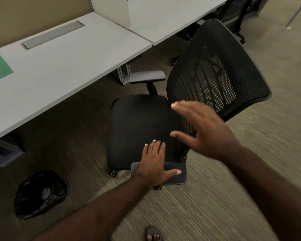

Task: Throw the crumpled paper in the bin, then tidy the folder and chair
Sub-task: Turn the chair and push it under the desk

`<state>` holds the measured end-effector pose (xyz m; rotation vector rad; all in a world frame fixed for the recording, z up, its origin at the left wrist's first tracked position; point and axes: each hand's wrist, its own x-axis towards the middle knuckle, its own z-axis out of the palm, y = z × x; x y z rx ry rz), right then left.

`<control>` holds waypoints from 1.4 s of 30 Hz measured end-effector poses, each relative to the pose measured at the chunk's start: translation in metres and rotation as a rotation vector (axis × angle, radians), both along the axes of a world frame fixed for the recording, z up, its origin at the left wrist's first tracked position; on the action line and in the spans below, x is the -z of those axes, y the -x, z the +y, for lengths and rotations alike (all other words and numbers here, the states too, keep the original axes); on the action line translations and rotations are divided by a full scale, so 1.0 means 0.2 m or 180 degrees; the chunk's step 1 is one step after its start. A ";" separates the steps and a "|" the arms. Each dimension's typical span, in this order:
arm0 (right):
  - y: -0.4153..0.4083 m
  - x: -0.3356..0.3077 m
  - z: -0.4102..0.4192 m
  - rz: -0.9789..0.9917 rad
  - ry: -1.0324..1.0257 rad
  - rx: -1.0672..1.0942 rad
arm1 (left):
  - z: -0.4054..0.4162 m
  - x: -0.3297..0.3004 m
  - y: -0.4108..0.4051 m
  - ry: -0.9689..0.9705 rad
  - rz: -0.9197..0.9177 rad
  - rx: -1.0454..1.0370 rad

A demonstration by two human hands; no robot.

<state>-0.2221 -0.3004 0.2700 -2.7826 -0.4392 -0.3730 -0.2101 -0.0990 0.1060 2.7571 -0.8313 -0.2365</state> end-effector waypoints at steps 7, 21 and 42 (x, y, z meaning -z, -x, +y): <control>-0.26 -0.51 -0.41 -0.0743 -0.0424 0.0662 | -0.43 -0.29 -0.11 0.1007 -0.0142 0.0312; -0.67 -0.36 -0.88 0.1659 -0.2984 0.1841 | -0.50 -0.34 -0.15 0.1051 0.0434 0.0420; -0.68 -0.31 -0.50 0.1738 -0.3573 0.1350 | -0.18 -0.47 -0.26 0.1627 0.0655 0.0264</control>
